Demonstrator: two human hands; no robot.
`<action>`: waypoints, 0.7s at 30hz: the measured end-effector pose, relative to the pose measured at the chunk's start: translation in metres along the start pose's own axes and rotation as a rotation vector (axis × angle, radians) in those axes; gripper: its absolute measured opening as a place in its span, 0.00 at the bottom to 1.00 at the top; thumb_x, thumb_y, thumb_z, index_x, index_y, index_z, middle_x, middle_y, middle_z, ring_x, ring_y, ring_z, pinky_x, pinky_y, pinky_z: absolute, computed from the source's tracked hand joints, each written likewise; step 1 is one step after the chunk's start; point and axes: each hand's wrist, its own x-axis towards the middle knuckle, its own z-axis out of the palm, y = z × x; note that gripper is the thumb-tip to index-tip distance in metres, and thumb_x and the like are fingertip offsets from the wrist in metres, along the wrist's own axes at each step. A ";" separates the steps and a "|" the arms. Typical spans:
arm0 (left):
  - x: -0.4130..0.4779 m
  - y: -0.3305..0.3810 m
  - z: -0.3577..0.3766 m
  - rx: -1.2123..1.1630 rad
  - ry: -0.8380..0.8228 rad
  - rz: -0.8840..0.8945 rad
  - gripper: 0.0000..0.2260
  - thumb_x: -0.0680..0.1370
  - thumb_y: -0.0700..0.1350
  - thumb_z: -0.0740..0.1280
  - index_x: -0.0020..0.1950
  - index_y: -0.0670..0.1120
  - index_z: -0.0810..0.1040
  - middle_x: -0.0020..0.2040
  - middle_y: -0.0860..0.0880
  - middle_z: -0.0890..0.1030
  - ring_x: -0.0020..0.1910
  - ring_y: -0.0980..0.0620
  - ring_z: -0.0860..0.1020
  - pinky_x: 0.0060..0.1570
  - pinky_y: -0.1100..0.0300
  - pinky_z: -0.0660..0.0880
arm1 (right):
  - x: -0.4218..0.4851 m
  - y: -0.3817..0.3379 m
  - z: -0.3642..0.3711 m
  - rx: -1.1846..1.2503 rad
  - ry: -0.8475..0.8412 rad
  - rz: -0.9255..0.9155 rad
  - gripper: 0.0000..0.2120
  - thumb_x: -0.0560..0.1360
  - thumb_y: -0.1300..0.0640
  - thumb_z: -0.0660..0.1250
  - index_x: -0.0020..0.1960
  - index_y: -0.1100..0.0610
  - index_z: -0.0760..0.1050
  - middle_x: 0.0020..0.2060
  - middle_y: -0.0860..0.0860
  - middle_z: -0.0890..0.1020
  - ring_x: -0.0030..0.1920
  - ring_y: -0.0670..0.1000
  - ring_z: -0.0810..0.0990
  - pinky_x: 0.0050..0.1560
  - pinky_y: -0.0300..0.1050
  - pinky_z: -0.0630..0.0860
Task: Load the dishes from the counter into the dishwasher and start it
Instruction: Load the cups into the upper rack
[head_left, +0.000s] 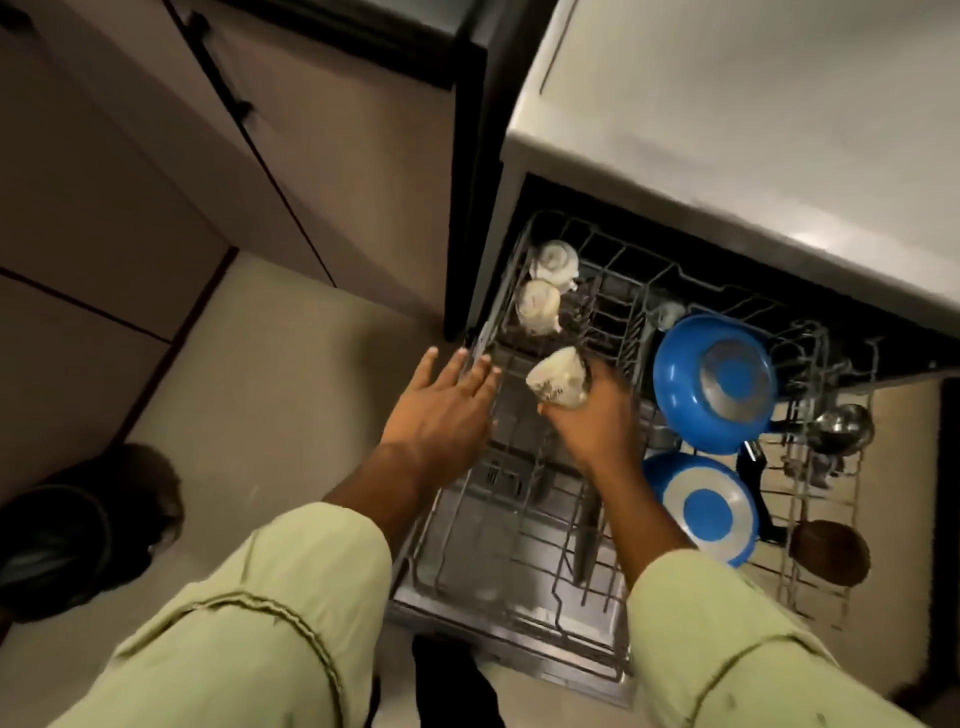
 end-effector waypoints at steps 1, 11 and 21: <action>0.005 0.000 0.003 0.036 0.010 0.006 0.26 0.86 0.51 0.47 0.82 0.46 0.43 0.82 0.47 0.46 0.80 0.46 0.43 0.75 0.45 0.36 | 0.008 0.002 0.003 -0.027 -0.001 -0.025 0.36 0.66 0.49 0.77 0.71 0.49 0.68 0.61 0.57 0.78 0.59 0.61 0.77 0.56 0.53 0.76; 0.014 -0.013 0.022 0.058 0.074 -0.004 0.26 0.85 0.48 0.44 0.80 0.42 0.39 0.81 0.42 0.45 0.80 0.43 0.43 0.74 0.50 0.34 | 0.066 -0.005 0.048 -0.265 -0.018 -0.116 0.38 0.70 0.58 0.73 0.75 0.53 0.60 0.66 0.60 0.72 0.64 0.64 0.71 0.59 0.56 0.72; 0.011 -0.004 0.042 -0.094 0.177 -0.070 0.25 0.85 0.50 0.43 0.77 0.43 0.34 0.75 0.43 0.32 0.73 0.47 0.31 0.71 0.52 0.30 | 0.073 -0.006 0.072 -0.210 0.060 -0.219 0.37 0.68 0.62 0.76 0.72 0.53 0.62 0.67 0.59 0.72 0.65 0.61 0.70 0.50 0.45 0.71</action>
